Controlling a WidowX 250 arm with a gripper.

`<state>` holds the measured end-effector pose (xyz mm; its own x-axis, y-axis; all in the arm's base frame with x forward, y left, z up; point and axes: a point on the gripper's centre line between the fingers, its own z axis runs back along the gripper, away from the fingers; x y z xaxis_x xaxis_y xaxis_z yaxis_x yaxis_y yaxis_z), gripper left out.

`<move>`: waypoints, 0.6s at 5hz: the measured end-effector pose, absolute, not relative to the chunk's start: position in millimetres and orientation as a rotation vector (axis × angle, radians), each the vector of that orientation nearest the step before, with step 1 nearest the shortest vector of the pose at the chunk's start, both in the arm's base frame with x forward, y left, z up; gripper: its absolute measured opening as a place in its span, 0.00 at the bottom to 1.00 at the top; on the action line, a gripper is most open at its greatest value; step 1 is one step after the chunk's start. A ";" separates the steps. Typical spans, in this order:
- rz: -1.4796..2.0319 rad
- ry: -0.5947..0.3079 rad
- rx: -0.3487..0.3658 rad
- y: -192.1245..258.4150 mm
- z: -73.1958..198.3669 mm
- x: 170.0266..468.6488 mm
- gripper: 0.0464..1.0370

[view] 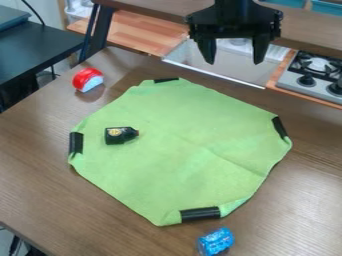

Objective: Remove the grey bottle from the cloth

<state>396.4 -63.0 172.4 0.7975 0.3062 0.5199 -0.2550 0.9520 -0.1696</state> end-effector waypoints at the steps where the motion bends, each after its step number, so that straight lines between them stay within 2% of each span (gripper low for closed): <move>1: 0.289 -0.538 -0.083 -63.7 157.8 395.2 0.96; 2: 0.154 -0.539 -0.069 -46.4 142.8 380.4 0.96; 3: 0.059 -0.597 -0.066 -20.5 149.3 368.8 0.96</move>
